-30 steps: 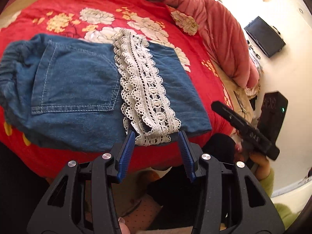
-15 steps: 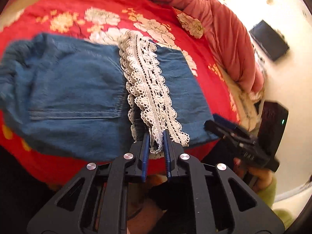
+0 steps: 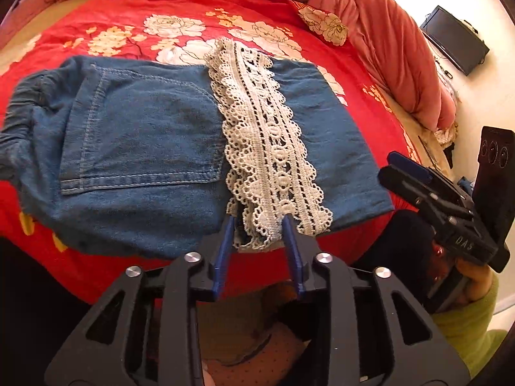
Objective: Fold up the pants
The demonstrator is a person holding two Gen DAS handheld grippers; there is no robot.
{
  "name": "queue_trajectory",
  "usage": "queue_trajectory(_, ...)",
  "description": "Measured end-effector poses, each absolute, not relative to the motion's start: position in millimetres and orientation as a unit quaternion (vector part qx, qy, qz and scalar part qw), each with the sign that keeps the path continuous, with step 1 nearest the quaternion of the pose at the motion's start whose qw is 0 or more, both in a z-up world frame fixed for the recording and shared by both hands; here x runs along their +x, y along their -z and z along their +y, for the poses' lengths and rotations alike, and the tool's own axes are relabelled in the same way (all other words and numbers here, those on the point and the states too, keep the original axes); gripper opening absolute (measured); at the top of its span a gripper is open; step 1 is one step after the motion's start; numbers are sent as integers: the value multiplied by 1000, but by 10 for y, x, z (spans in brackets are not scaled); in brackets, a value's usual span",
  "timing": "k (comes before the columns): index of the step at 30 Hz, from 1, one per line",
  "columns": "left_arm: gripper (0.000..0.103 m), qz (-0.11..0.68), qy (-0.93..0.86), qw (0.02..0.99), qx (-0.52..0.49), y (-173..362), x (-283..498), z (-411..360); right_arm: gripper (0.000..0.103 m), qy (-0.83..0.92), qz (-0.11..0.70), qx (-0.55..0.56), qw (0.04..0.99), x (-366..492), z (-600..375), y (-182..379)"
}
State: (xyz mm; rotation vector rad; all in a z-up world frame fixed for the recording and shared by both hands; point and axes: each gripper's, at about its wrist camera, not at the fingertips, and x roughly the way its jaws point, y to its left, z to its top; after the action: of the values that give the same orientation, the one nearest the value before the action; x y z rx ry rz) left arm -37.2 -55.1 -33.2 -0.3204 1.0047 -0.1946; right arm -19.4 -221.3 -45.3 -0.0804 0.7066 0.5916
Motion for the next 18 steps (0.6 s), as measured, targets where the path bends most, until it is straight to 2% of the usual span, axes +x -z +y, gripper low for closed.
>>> queue_trajectory(7, 30, 479, 92, 862, -142, 330, -365, -578, 72, -264, 389, -85, 879, -87, -2017, 765)
queue_trajectory(15, 31, 456, 82, 877, -124, 179, -420, -585, 73, -260, 371, -58, 890, -147, -2129, 621)
queue_trajectory(17, 32, 447, 75, 883, -117, 113, -455, -582, 73, -258, 364, -45, 894, -148, -2180, 552)
queue_trajectory(18, 37, 443, 71, 887, -114, 80, -472, -574, 73, -258, 362, -40, 895, -154, -2194, 527)
